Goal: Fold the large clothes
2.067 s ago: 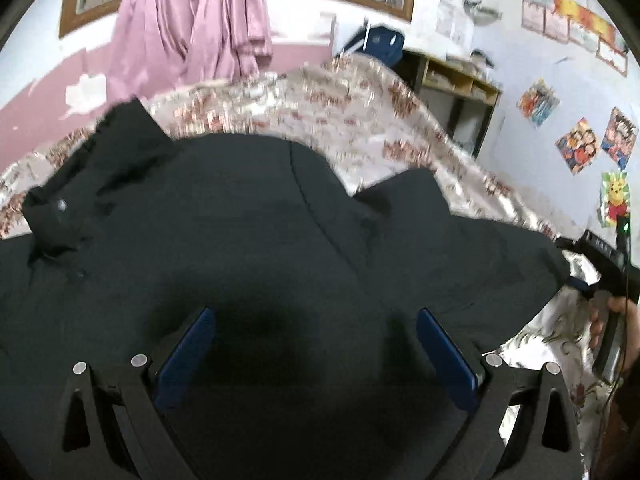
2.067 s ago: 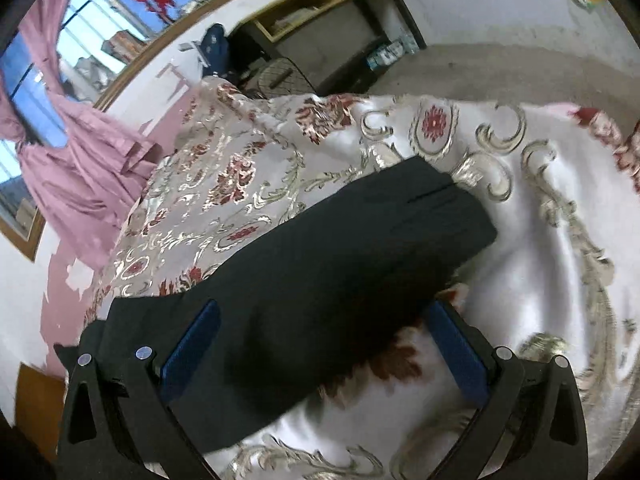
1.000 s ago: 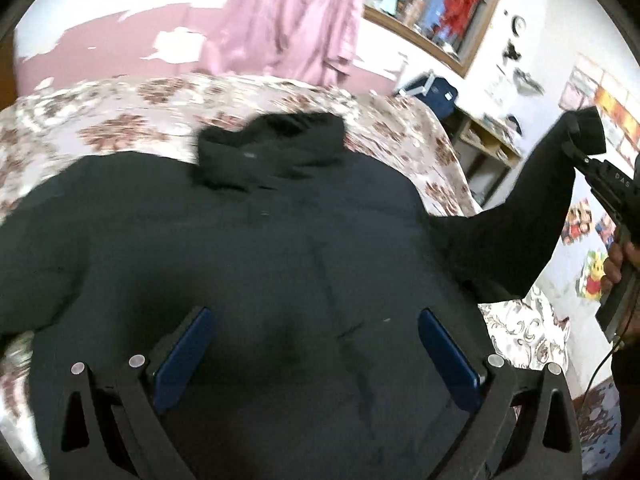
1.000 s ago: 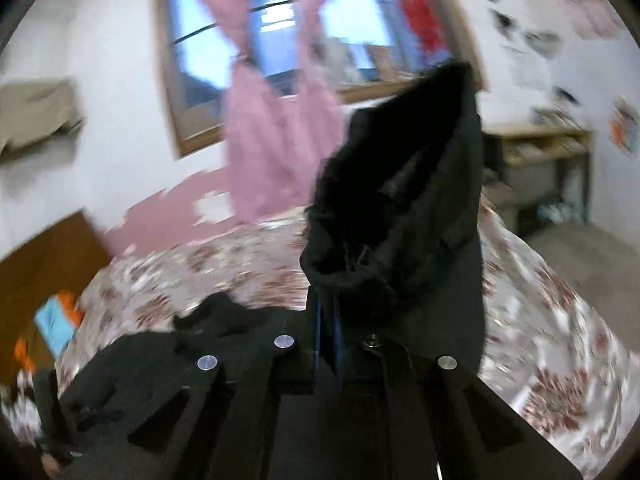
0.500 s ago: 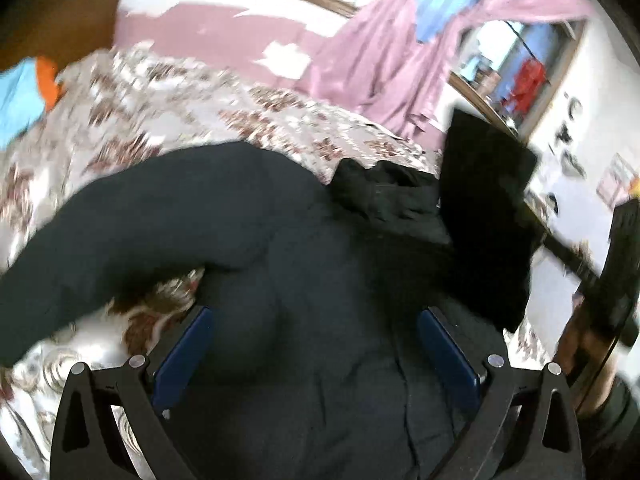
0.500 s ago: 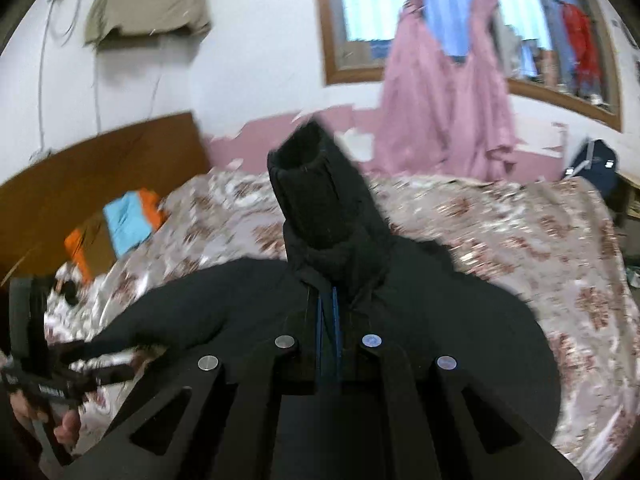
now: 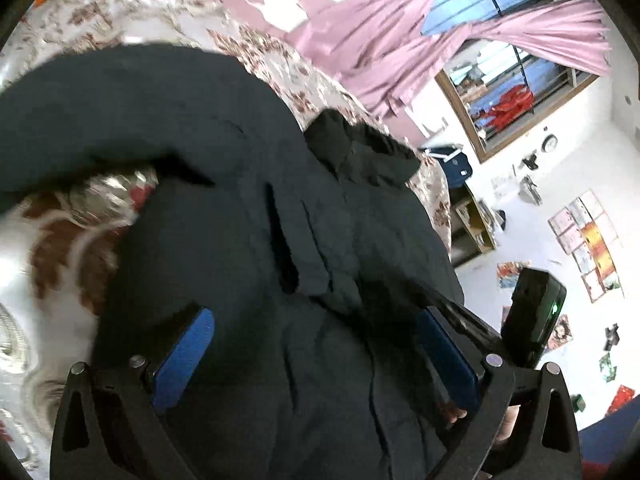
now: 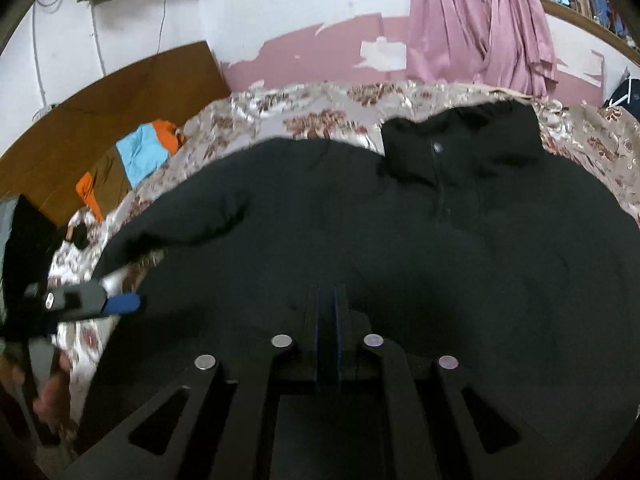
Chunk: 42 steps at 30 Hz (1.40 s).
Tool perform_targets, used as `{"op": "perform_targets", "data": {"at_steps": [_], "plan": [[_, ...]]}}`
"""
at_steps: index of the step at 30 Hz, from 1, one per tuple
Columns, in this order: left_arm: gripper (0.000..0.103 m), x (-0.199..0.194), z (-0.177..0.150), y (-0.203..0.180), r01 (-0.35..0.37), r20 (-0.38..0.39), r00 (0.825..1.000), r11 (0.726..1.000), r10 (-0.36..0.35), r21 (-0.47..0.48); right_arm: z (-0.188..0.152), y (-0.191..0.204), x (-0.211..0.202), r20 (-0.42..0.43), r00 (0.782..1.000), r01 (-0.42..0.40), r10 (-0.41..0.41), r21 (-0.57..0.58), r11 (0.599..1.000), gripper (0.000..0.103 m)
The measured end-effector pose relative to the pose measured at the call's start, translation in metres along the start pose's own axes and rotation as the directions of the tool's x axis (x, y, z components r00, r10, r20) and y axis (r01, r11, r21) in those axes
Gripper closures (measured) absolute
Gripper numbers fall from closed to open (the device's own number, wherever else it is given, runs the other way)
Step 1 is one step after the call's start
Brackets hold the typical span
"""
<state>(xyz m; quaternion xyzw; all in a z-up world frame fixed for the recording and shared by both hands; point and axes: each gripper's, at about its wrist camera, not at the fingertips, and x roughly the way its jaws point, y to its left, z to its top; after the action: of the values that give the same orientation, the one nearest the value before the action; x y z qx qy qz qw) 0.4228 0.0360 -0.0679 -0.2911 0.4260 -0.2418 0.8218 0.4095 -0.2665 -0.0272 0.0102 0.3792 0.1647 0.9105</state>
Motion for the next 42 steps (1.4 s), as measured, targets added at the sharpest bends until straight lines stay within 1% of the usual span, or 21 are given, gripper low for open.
{"op": "perform_targets", "data": {"at_steps": [1,2,3,6,9,12,13,14,15,17,18,19,23,27,30,32,35,37,39,40,42], "plan": [[0.001,0.007,-0.001,-0.004,-0.001,-0.010,1.000,1.000,0.001,0.013,-0.008,-0.010,-0.007,-0.003,1.000,0.019,-0.019,0.013,1.000,0.070],[0.001,0.015,-0.003,-0.009,-0.009,-0.019,1.000,1.000,0.010,0.030,-0.016,-0.021,-0.016,0.005,0.999,0.036,-0.037,0.031,0.999,0.048],[0.001,0.022,-0.003,-0.015,-0.019,-0.026,0.999,0.999,0.021,0.046,-0.025,-0.032,-0.028,0.021,0.998,0.057,-0.058,0.046,0.997,0.037],[0.001,0.045,-0.003,-0.035,-0.102,-0.035,0.994,0.990,0.106,0.095,-0.045,-0.059,-0.059,0.031,0.992,0.119,-0.122,0.077,0.990,0.037],[0.001,0.070,0.004,-0.045,-0.245,-0.038,0.967,0.963,0.251,0.117,-0.072,-0.080,-0.093,0.023,0.985,0.166,-0.170,0.113,0.980,0.037],[0.006,0.092,0.009,-0.051,-0.284,-0.030,0.957,0.953,0.288,0.104,-0.101,-0.095,-0.120,-0.002,0.978,0.209,-0.210,0.124,0.970,0.034],[0.024,0.096,0.010,-0.054,-0.285,-0.025,0.957,0.953,0.289,0.108,-0.112,-0.100,-0.127,-0.017,0.975,0.223,-0.223,0.126,0.967,0.033],[0.036,0.101,0.011,-0.057,-0.283,-0.032,0.957,0.952,0.288,0.113,-0.122,-0.104,-0.133,-0.033,0.970,0.241,-0.239,0.129,0.962,0.033],[0.054,0.108,0.013,-0.058,-0.290,-0.054,0.953,0.950,0.297,0.113,-0.131,-0.108,-0.138,-0.046,0.966,0.258,-0.254,0.133,0.957,0.033],[0.066,0.116,0.014,-0.057,-0.355,-0.067,0.930,0.929,0.363,0.107,-0.142,-0.116,-0.148,-0.059,0.962,0.274,-0.268,0.144,0.951,0.033],[0.087,0.118,0.014,-0.057,-0.366,-0.056,0.927,0.925,0.372,0.099,-0.149,-0.120,-0.153,-0.059,0.959,0.283,-0.277,0.151,0.947,0.033],[0.093,0.117,0.015,-0.057,-0.390,-0.028,0.919,0.916,0.394,0.091,-0.150,-0.121,-0.155,-0.058,0.957,0.290,-0.285,0.154,0.944,0.033],[0.097,0.094,0.015,-0.068,-0.403,0.094,0.914,0.907,0.394,0.119,-0.151,-0.132,-0.160,-0.053,0.955,0.295,-0.291,0.200,0.934,0.033],[0.098,0.054,0.025,-0.106,-0.428,0.291,0.886,0.877,0.361,0.218,-0.135,-0.136,-0.159,0.003,0.958,0.281,-0.288,0.209,0.936,0.033],[0.098,0.016,0.040,-0.121,-0.395,0.372,0.880,0.891,0.297,0.223,-0.114,-0.135,-0.157,0.067,0.961,0.248,-0.268,0.222,0.943,0.033],[0.098,-0.001,0.046,-0.118,-0.401,0.397,0.869,0.890,0.295,0.216,-0.106,-0.133,-0.154,0.116,0.964,0.206,-0.240,0.249,0.946,0.033],[0.098,-0.004,0.053,-0.105,-0.438,0.390,0.858,0.873,0.335,0.214,-0.090,-0.131,-0.140,0.169,0.965,0.146,-0.200,0.288,0.946,0.033],[0.098,0.013,0.055,-0.087,-0.444,0.297,0.878,0.871,0.377,0.209,-0.078,-0.128,-0.119,0.181,0.963,0.146,-0.202,0.283,0.948,0.033],[0.098,0.033,0.049,-0.062,-0.423,0.196,0.900,0.890,0.390,0.169,-0.062,-0.128,-0.093,0.162,0.960,0.178,-0.229,0.282,0.943,0.033],[0.098,0.042,0.046,-0.050,-0.416,0.161,0.905,0.896,0.393,0.154,-0.057,-0.129,-0.083,0.147,0.961,0.184,-0.235,0.299,0.937,0.033],[0.098,0.056,0.036,-0.035,-0.433,0.136,0.899,0.890,0.416,0.141,-0.043,-0.138,-0.057,0.110,0.972,0.153,-0.207,0.373,0.915,0.033]]}}
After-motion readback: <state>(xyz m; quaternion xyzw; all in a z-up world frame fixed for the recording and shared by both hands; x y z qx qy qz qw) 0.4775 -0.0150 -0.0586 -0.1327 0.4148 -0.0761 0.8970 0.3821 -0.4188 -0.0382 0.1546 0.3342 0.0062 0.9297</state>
